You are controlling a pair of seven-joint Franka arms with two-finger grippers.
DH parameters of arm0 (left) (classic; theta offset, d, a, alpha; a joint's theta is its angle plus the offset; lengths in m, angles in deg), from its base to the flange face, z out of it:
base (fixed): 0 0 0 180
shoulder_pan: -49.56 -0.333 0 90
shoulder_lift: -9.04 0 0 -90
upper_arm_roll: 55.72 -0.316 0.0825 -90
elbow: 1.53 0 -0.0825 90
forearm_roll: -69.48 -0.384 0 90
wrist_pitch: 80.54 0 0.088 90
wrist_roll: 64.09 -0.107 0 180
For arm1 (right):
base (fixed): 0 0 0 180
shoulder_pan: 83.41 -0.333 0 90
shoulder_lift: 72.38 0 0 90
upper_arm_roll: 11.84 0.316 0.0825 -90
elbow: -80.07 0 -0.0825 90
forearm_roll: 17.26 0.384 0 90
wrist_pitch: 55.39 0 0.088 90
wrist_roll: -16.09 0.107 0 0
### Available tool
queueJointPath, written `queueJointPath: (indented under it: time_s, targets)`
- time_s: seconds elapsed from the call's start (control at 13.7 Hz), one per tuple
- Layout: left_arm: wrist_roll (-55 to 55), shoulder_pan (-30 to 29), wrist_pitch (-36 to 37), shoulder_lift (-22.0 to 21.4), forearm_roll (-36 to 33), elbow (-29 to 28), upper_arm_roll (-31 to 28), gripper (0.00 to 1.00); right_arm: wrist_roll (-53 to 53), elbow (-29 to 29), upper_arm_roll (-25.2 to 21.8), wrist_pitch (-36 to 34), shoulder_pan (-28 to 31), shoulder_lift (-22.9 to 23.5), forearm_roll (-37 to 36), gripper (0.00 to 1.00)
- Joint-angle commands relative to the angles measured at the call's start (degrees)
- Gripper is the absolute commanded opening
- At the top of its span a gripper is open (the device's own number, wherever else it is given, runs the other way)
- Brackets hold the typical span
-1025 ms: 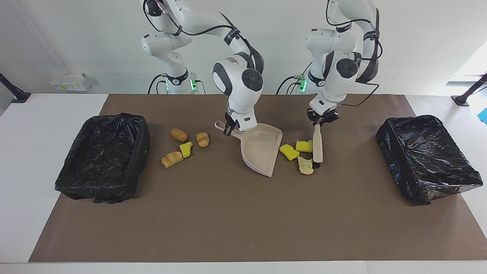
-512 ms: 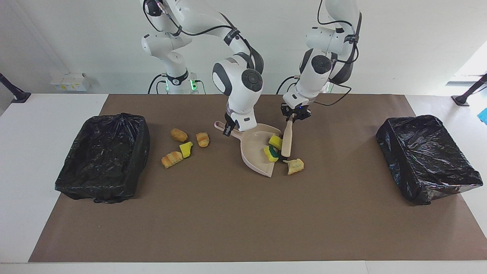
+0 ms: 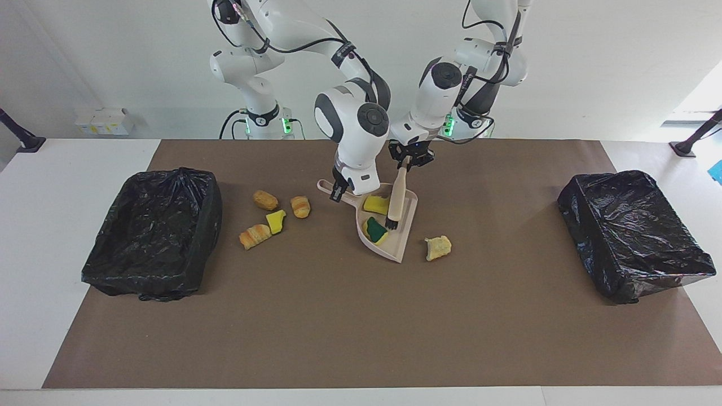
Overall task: Sweep and dump trash in bin
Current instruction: 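Sweep the sponges and crusts into the dustpan with the left gripper's brush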
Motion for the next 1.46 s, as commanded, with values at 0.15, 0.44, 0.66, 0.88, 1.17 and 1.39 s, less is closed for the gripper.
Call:
queueJointPath:
  time_s: [0.15, 0.44, 0.66, 0.88, 1.17, 1.39]
  targets:
    - [-0.8, -8.8, 1.9, 4.5, -5.1, 6.4, -0.3, 0.00, -0.5, 3.4, 0.4, 3.1, 0.8, -1.9, -0.2, 0.00]
    - [-11.1, -17.4, 0.2, 8.0, -6.9, 9.0, -0.3, 0.00, -0.5, 4.7, 0.4, 4.5, 0.9, -2.3, -0.2, 0.00]
    - [-12.7, -18.2, -5.9, 13.0, -7.0, 9.0, -0.3, 0.00, -0.5, 4.7, 0.4, 4.8, 1.0, -2.3, -0.2, 0.00]
    - [-12.1, -14.7, -4.1, 13.3, -6.9, 7.6, 0.0, 0.00, -0.4, 4.8, 0.4, 4.8, 1.0, -2.3, -0.1, 0.00]
    - [-7.4, -3.9, 0.7, 11.4, -6.8, 7.4, 0.1, 0.00, -0.4, 4.8, 0.4, 4.8, 1.0, -2.3, -0.1, 0.00]
    - [-5.3, -0.4, 2.7, 10.4, -6.4, 7.3, 0.1, 0.00, -0.4, 4.8, 0.4, 4.8, 1.0, -2.3, -0.1, 0.00]
